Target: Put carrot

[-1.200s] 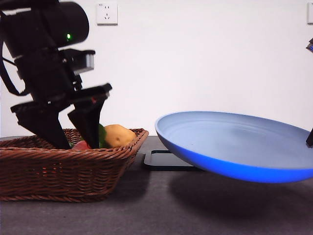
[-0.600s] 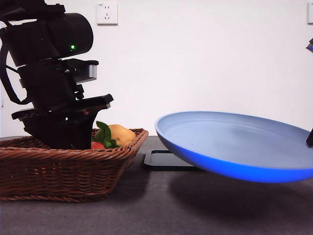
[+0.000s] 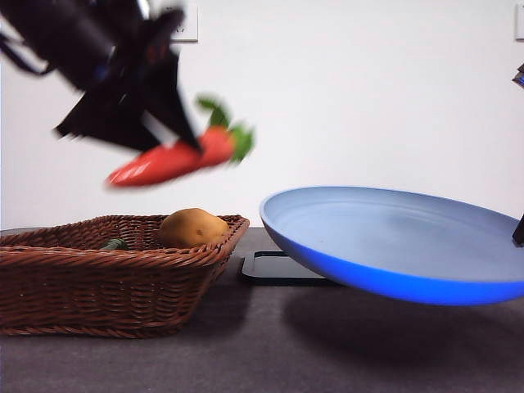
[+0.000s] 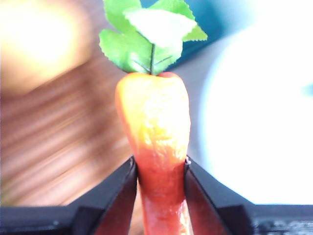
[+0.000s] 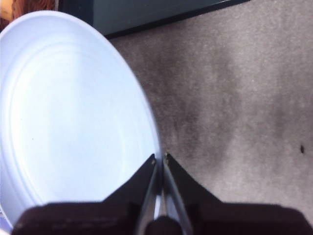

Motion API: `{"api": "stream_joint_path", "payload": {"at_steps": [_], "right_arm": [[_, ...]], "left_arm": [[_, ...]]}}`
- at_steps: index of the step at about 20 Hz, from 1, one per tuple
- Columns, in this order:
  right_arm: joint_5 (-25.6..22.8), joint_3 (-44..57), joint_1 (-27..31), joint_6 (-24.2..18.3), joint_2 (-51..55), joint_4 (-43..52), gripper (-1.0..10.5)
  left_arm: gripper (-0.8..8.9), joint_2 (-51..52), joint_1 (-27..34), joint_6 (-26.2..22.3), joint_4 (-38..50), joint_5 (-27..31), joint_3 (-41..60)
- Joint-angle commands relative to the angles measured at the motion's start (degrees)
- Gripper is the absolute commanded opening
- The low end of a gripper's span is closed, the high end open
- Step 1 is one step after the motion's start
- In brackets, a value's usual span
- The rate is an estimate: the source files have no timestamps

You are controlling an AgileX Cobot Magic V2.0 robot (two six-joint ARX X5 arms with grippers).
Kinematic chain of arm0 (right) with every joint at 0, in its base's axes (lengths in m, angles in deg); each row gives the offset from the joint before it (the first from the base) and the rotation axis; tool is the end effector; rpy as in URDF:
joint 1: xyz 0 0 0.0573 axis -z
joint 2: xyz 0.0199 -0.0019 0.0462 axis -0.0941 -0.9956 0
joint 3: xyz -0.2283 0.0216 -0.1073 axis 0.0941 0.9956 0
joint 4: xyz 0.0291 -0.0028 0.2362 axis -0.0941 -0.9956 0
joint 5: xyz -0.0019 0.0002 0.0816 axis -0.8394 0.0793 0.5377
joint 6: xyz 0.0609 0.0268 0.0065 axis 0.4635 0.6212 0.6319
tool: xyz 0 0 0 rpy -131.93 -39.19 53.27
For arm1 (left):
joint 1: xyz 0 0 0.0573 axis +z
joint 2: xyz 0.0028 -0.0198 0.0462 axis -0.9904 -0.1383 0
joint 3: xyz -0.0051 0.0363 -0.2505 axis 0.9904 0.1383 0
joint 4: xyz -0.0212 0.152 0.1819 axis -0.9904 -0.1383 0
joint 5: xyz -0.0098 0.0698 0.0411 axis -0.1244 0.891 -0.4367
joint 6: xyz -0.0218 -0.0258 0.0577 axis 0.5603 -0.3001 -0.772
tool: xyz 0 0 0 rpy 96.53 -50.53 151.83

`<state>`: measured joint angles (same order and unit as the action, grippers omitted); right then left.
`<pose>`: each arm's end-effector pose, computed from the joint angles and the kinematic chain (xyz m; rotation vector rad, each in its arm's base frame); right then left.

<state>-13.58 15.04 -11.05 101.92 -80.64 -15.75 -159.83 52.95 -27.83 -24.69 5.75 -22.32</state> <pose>0.1712 0.0399 0.1700 0.4362 1.0104 0.4077 0.2358 -0.1551 0.2397 -0.1085 0.9055 -0.8249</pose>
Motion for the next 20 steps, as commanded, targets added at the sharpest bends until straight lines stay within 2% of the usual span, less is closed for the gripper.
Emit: {"api": "stream_joint_path", "payload": {"at_steps": [1,4,7,9,14,15,17,20], "right_arm": [[0.37,-0.61,-0.07,0.66,-0.24,0.61,0.0],[0.68,-0.61,-0.07,1.07,-0.24,0.55,0.0],[0.63,-0.61,-0.07,1.05,-0.26,0.35,0.0],[0.63,-0.61,-0.13,1.05,-0.26,-0.46,0.0],[0.63,-0.61,-0.74,0.37,-0.26,-3.85,0.0],[0.63,-0.61,-1.05,0.37,-0.26,-4.09,0.0],[0.66,-0.61,-2.36,0.42,-0.26,-4.13,0.0],[0.61,-0.61,-4.81,1.14,-0.24,-4.13,0.0]], "left_arm": [[0.98,-0.24,-3.58,2.78,7.19,-6.8,-0.68],[0.96,-1.11,-10.49,4.72,13.97,-4.74,-0.68],[0.71,-3.32,-17.2,4.63,15.28,2.4,-0.68],[0.75,-5.62,-20.17,4.48,15.3,4.85,-0.68],[0.8,-8.55,-21.94,4.39,14.16,8.83,-0.68],[1.07,-8.92,-21.92,4.33,13.75,10.03,-0.68],[1.43,-9.55,-21.92,4.26,12.7,10.25,-0.68],[1.43,-10.14,-21.94,4.24,11.32,10.23,-0.68]]}}
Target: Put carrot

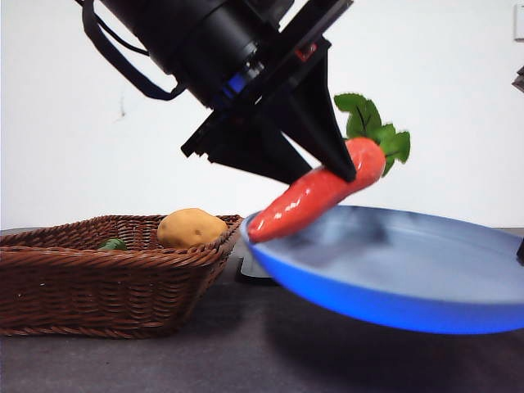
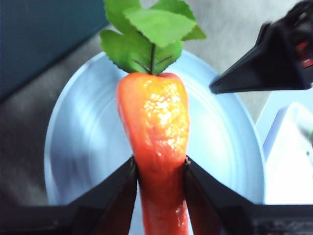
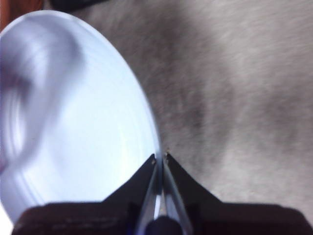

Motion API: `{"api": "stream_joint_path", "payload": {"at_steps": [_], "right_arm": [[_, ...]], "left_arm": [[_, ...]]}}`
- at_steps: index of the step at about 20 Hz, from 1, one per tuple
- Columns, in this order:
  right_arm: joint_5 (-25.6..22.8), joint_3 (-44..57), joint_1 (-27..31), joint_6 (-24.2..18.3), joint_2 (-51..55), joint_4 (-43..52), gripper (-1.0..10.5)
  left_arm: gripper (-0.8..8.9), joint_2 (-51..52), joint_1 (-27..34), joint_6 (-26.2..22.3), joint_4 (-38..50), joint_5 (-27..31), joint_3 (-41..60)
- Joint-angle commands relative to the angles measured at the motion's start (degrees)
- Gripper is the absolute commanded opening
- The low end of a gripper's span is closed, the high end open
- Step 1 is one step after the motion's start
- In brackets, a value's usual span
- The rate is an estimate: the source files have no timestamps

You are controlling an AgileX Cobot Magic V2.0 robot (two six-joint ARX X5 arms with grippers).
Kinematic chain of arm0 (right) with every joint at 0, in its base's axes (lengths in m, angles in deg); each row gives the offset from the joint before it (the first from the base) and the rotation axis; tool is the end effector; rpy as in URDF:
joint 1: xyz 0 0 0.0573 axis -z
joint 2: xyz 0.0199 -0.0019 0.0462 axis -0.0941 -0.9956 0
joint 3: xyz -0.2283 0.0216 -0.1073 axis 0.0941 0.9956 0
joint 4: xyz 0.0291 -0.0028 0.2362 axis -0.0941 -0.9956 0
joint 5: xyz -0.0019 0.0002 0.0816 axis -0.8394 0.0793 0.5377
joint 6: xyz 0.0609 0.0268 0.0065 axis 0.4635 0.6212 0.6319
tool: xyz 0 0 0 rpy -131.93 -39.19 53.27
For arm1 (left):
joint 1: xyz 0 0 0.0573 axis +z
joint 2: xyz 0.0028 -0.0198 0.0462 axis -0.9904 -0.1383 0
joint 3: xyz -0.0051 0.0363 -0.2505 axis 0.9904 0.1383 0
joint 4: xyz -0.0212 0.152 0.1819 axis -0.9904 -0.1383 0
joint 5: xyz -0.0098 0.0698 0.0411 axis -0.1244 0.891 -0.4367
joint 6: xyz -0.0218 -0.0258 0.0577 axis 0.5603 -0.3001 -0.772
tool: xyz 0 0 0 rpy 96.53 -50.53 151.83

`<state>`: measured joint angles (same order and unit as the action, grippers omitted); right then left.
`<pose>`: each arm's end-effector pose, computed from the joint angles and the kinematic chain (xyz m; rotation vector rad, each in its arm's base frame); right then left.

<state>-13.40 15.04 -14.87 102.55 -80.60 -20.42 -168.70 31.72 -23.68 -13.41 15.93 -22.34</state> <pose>0.1607 0.0501 0.1652 0.4239 1.1099 0.4442 0.1935 -0.2531 0.2101 0.0498 0.8853 -0.9827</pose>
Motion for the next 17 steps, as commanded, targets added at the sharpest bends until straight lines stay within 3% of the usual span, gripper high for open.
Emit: {"api": "stream_joint_path", "payload": {"at_steps": [1,5,8,12,15,17], "right_arm": [[0.42,-0.61,-1.97,0.85,-0.31,0.55,0.0],[0.48,-0.61,-3.69,2.12,-0.31,0.55,0.0],[0.44,-0.74,-3.74,4.52,-0.28,0.55,0.0],[-1.4,-3.72,-3.67,4.48,-0.9,-0.17,0.0],[-6.56,-10.4,-3.41,1.66,-5.35,-4.81,0.0],[-7.26,-15.12,-2.27,-0.09,-10.16,-5.75,0.0]], "left_arm": [[1.43,-1.38,-0.76,0.11,-0.22,-0.09,-0.66],[2.39,-1.4,-0.76,0.11,-0.79,-0.55,-0.66],[2.47,-1.38,-0.83,0.35,-1.11,-1.14,-0.66],[2.47,0.11,-0.63,0.74,-2.16,-1.81,-1.36],[2.46,4.04,-0.63,0.72,-2.67,-1.79,-1.38],[2.46,7.39,-0.63,0.68,-3.69,-1.77,-1.38]]}}
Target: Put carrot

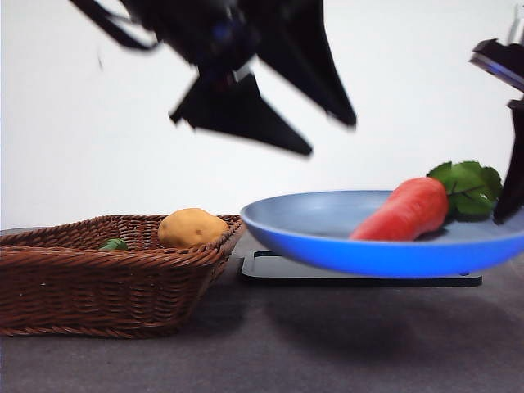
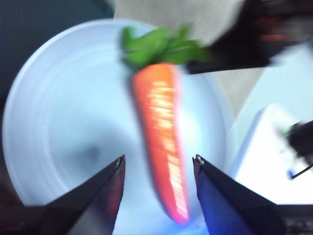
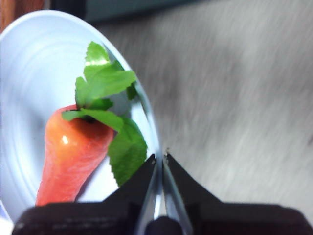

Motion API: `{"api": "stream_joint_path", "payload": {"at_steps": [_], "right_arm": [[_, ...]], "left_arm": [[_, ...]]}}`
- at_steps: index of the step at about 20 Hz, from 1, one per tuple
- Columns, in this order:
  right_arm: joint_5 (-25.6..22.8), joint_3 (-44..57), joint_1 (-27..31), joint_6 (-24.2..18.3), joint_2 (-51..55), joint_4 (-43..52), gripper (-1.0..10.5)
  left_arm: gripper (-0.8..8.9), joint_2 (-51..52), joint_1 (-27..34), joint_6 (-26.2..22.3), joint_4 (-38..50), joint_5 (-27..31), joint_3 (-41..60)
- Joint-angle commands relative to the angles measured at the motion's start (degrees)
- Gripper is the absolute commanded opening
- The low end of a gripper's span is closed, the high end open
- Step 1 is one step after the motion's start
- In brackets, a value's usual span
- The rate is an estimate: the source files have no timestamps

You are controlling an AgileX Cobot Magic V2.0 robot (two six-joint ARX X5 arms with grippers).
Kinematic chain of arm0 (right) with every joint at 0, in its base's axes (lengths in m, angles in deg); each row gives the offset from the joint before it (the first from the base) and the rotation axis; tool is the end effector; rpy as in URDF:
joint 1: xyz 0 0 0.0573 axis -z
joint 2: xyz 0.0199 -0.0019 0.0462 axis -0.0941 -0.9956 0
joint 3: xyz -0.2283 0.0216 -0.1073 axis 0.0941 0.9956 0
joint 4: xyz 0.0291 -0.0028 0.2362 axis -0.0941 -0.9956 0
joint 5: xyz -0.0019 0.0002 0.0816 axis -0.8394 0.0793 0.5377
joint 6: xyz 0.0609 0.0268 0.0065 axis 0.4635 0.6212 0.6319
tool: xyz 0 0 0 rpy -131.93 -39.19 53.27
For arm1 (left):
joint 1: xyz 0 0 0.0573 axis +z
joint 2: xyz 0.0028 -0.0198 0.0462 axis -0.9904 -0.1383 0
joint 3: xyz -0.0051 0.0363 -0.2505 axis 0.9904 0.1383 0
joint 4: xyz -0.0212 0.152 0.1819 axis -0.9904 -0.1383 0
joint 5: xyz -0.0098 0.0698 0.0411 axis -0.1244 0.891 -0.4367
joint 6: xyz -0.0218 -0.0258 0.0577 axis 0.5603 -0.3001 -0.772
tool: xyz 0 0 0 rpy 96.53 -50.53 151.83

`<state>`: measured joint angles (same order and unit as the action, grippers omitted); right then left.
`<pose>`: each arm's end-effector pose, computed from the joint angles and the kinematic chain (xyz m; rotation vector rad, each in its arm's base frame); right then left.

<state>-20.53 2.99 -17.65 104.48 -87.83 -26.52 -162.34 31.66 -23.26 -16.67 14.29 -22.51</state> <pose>0.1886 0.0588 0.1978 0.3663 1.1335 0.3493 0.1809 -0.2405 0.2386 0.0162 0.8422 -1.0225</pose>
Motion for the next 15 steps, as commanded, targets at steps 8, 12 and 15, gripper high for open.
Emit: {"api": "stream_joint_path", "payload": {"at_steps": [8,12,15], "right_arm": [[-0.26,-22.05,6.38,-5.11,-27.08,5.44,0.0],[0.09,-30.01,8.0,-5.64,-39.12,6.25,0.0],[0.04,-33.11,8.61,-5.64,-44.35,6.36,0.0]], "left_arm": [[2.46,15.8,-0.52,-0.31,-8.07,0.09,-1.2],[2.46,18.38,-0.5,-0.31,-8.31,2.16,-1.2],[2.46,18.32,-0.37,-0.33,-8.41,4.76,-1.2]]}}
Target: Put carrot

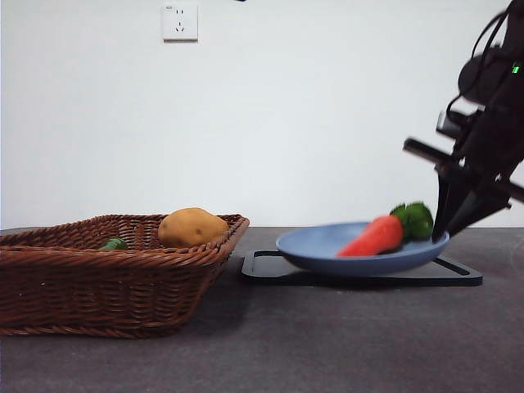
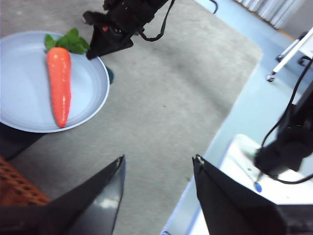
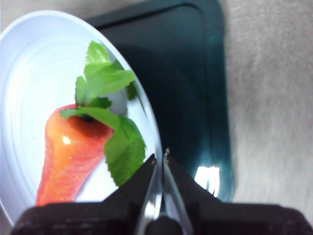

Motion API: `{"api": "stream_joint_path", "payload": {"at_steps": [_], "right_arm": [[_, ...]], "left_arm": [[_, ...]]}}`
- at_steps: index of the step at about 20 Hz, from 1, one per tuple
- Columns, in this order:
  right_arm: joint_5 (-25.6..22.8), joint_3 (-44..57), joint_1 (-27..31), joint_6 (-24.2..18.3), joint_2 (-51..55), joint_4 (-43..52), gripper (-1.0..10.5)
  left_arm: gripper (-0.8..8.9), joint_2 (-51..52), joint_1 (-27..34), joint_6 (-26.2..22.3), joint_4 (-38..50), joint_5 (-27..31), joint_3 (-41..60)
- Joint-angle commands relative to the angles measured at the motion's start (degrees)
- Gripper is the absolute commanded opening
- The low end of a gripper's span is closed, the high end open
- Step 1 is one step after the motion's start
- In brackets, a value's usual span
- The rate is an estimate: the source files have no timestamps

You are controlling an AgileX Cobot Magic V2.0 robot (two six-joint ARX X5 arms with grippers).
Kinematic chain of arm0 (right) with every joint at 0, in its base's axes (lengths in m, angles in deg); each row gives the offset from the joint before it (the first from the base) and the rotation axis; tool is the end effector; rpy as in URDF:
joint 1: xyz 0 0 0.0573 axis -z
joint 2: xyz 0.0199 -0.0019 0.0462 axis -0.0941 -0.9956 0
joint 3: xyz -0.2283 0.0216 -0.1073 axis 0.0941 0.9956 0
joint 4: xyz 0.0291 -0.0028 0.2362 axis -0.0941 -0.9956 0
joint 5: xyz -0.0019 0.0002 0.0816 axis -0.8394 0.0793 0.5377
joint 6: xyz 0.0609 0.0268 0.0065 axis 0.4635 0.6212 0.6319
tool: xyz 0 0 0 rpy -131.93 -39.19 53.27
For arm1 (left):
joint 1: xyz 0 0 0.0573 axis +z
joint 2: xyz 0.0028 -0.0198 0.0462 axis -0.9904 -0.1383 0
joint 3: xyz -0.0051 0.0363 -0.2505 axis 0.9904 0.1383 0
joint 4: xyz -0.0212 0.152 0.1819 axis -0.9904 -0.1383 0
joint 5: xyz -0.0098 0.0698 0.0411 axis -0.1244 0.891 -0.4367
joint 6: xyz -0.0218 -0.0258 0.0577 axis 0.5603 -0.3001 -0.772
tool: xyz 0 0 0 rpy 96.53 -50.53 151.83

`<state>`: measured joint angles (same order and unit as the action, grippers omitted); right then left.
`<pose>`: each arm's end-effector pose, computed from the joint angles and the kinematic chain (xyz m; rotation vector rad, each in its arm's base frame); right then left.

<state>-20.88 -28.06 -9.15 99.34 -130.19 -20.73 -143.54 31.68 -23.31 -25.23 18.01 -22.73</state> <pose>0.3562 0.0406 0.1664 0.3744 1.1796 0.2425 0.1417 -0.1882 0.3074 -0.0297 0.6465 -1.0065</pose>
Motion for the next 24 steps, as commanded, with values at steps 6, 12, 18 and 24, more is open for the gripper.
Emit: {"api": "stream_joint_path", "payload": {"at_steps": [6,12,18,24], "right_arm": [[0.37,-2.34,0.74,-1.36,-3.96,2.49,1.3],[0.5,-2.34,0.74,-1.55,0.68,1.01,1.8],[0.48,-2.32,-0.42,-7.87,13.75,-11.74,0.8],[-3.43,-2.08,-7.04,-8.83,27.82,-13.97,0.0]], "left_arm": [[2.46,-0.48,-0.2,-0.28,0.2,4.35,-0.98],[2.45,-0.9,-0.15,-6.62,7.37,17.77,-0.98],[1.45,-1.05,2.03,-11.65,19.71,32.41,-0.98],[0.06,-1.03,10.84,-13.79,17.77,32.13,-0.98]]}}
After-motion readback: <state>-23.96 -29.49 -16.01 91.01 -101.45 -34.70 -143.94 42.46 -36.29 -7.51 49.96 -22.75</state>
